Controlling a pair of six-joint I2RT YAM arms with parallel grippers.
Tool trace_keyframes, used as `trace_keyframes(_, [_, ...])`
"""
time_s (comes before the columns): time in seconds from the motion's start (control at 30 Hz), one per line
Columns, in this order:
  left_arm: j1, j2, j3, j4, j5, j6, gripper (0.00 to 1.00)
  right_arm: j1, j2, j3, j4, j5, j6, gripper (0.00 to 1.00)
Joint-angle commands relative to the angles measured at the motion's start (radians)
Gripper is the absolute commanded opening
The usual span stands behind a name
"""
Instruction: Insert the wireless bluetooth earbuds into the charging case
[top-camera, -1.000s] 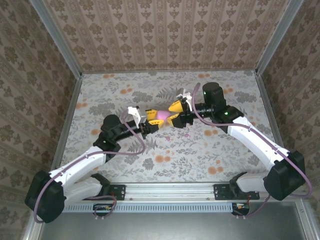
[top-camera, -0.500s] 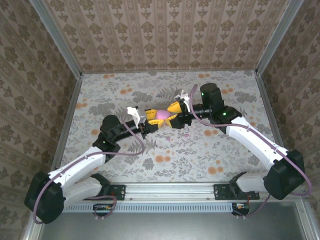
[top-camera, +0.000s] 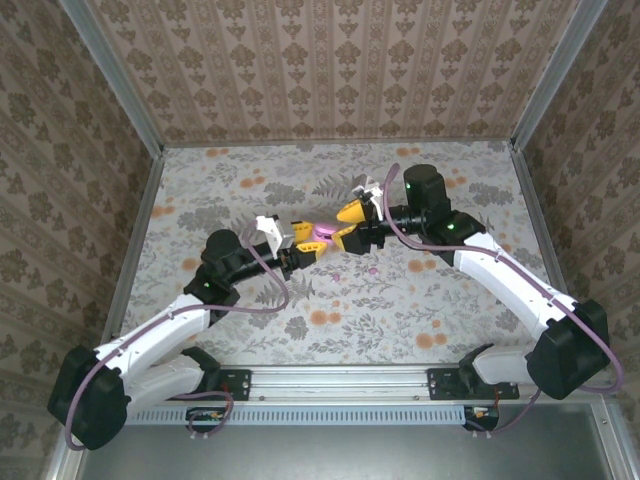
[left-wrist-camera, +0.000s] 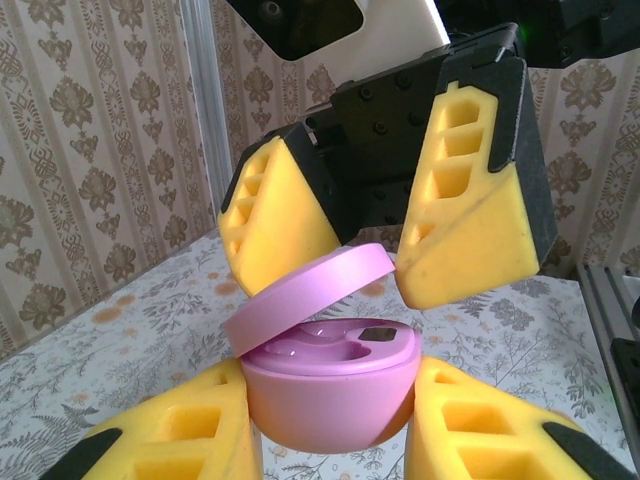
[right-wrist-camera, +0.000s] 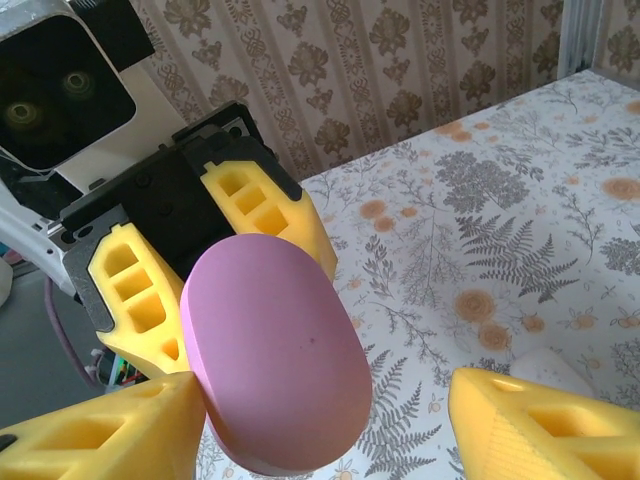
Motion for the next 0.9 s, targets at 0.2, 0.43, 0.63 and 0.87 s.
trace_keyframes(0.2, [-0.009, -0.035, 0.018, 0.032, 0.057, 0.031, 0.27, -0.007, 0.005, 0.029, 0.024, 0.094, 0.04, 0.69])
trace_keyframes(0.43, [-0.01, -0.035, 0.004, 0.053, 0.042, 0.044, 0.27, -0.008, -0.042, 0.023, 0.044, 0.114, 0.084, 0.72])
trace_keyframes(0.63, [-0.012, -0.031, -0.018, 0.111, -0.008, 0.066, 0.27, -0.017, -0.116, 0.047, 0.006, 0.208, 0.173, 0.79])
trace_keyframes(0.87, [-0.013, -0.035, -0.023, 0.14, -0.041, 0.097, 0.27, -0.072, -0.144, 0.038, -0.002, 0.214, 0.32, 0.78])
